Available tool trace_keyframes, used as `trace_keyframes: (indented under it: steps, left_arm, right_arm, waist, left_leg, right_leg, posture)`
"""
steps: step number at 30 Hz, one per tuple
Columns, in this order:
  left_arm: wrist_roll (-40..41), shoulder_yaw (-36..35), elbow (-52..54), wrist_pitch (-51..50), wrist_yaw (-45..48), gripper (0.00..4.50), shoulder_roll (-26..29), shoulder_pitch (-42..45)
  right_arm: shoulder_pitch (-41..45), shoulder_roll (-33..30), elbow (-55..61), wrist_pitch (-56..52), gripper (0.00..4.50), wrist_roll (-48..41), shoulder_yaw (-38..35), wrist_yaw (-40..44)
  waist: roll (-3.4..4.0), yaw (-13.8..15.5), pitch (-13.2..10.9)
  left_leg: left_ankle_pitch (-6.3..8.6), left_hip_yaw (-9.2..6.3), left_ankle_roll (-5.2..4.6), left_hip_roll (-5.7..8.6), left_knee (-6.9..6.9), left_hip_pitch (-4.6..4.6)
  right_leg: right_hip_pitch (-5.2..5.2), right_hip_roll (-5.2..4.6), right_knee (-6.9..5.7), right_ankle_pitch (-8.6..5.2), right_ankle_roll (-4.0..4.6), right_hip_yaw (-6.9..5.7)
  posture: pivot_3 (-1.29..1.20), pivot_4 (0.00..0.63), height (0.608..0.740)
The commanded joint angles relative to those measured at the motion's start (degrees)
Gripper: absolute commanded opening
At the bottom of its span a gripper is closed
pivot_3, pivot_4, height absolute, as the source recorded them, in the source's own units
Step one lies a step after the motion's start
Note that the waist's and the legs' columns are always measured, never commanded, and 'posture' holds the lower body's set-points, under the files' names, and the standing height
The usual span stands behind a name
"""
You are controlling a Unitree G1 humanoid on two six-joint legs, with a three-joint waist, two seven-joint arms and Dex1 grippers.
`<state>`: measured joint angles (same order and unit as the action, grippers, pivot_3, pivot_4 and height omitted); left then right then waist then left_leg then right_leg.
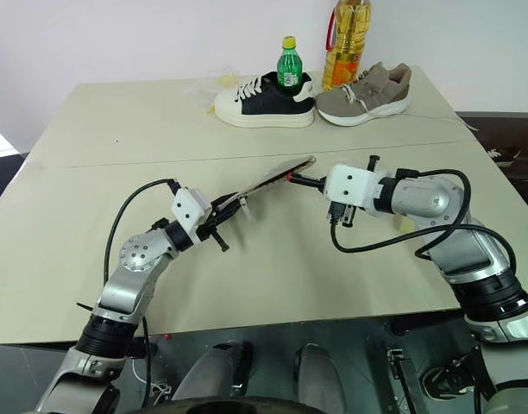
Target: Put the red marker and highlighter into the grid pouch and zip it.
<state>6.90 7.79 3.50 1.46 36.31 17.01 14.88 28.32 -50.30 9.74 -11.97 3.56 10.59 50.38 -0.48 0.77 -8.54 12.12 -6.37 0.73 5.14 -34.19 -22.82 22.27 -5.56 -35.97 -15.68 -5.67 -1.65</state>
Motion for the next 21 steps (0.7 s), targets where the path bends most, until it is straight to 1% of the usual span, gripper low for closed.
trace_keyframes:
  steps: [1, 13, 21]
  left_arm:
    - [0.92, 0.46, 3.12, 0.17, 1.15, 0.0, 0.55, 0.12]
    - [-0.26, 2.17, 2.23, 1.21, 3.59, 0.0, 2.23, 0.3]
    - [0.35, 2.42, 2.04, 1.25, 4.89, 0.0, 2.84, 0.34]
  right_arm:
    - [1.71, 0.13, 0.4, 2.24, 0.19, 1.98, 0.0, 0.2]
    - [2.28, -0.05, 1.82, 6.49, 0.19, 5.06, 0.78, 2.53]
    - [2.69, -0.27, 3.29, 8.85, 0.19, 5.89, 1.38, 5.04]
  waist:
    - [0.0, -0.01, 0.0]
    - [0.0, -0.01, 0.0]
    - [0.0, -0.02, 0.0]
  left_leg:
    - [0.0, 0.0, 0.0, 0.0, 0.0, 0.0]
    - [0.0, 0.0, 0.0, 0.0, 0.0, 0.0]
    - [0.0, 0.0, 0.0, 0.0, 0.0, 0.01]
  right_leg:
    - [0.0, 0.0, 0.0, 0.0, 0.0, 0.0]
    - [0.0, 0.0, 0.0, 0.0, 0.0, 0.0]
    - [0.0, 0.0, 0.0, 0.0, 0.0, 0.0]
  posture:
    - [0.0, 0.15, 0.738]
    - [0.0, 0.15, 0.738]
    - [0.0, 0.15, 0.738]
